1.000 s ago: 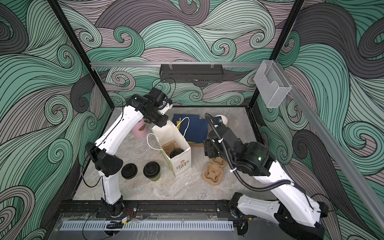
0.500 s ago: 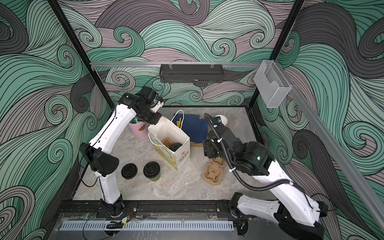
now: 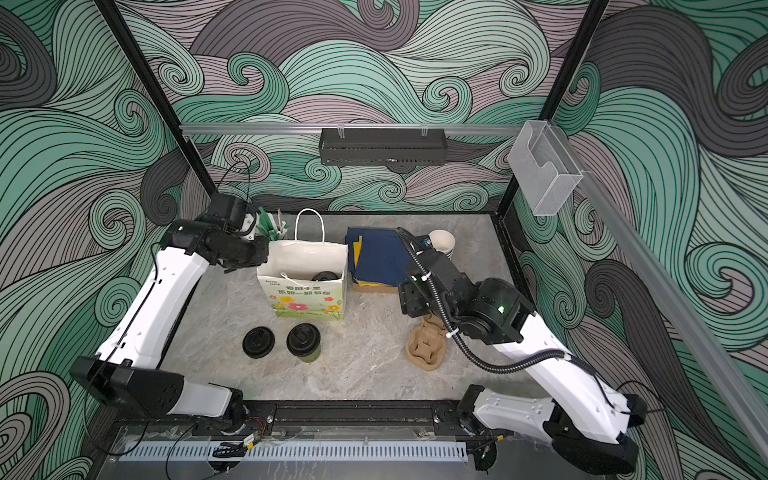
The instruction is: Pack the takeout coffee
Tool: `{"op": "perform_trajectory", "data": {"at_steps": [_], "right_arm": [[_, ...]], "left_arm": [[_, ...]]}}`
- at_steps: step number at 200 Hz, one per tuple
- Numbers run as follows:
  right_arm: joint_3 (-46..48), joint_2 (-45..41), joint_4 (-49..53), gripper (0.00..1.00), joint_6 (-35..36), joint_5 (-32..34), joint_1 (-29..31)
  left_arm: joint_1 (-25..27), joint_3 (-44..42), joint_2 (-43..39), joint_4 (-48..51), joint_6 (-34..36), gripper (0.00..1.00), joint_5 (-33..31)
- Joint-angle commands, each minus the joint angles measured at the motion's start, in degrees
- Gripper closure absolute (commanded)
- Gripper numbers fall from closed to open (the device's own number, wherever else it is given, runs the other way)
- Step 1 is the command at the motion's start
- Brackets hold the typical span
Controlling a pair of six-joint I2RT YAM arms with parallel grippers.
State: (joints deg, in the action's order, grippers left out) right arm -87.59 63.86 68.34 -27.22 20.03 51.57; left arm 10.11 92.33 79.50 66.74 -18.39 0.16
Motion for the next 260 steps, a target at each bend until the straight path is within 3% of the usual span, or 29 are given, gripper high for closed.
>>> {"op": "perform_trajectory", "data": {"at_steps": [1, 30, 46, 63, 90, 133, 149, 185, 208, 235, 260], "right_arm": [[0.67, 0.47, -0.97, 0.29, -0.62, -1.61, 0.02], [1.18, 1.78, -1.94, 0.3, -1.92, -3.85, 0.01], [1.16, 2.88, -2.16, 0.3, -3.12, -3.27, -0.04], [0.0, 4.97, -1.8, 0.31, -5.99, -2.07, 0.02], [-1.8, 9.59, -6.22, 0.31, -9.54, -7.19, 0.01], [-9.34, 19.15, -15.83, 0.32, -9.47, -13.63, 0.13], [-14.2, 24.47, -16.81, 0.32, -7.89, -16.25, 0.2], [-26.33, 36.01, -12.23, 0.36, -3.77, -13.98, 1.05], [-30.6, 41.15, -9.93, 0.47, -2.13, -10.52, 1.16], [-35.06, 45.34, -5.63, 0.57, -1.13, -5.38, 1.16], [-35.21, 46.69, -5.52, 0.61, -0.18, -4.26, 1.11]], "left_arm": [[-1.72, -2.44, -4.06, -5.36, -8.26, 1.0, -1.08], [-2.61, -8.44, -8.67, -9.08, -17.75, 1.0, -3.28], [-2.48, -14.04, -11.57, -15.84, -22.86, 1.0, 1.09], [-2.48, -17.79, -13.75, -18.5, -29.01, 1.0, 1.57], [-2.43, -19.73, -16.5, -18.01, -31.73, 0.88, 0.38], [-2.51, -19.98, -21.07, -15.75, -29.05, 0.51, -3.74], [-2.52, -19.02, -22.71, -14.67, -26.55, 0.43, -5.19], [-2.47, -15.97, -25.37, -11.19, -19.44, 0.39, -4.77], [-2.49, -15.58, -27.42, -9.38, -17.46, 0.39, -3.34], [-2.52, -14.35, -29.1, -4.7, -14.74, 0.39, -2.11], [-2.52, -13.38, -30.68, -1.27, -13.05, 0.39, -1.86]]}}
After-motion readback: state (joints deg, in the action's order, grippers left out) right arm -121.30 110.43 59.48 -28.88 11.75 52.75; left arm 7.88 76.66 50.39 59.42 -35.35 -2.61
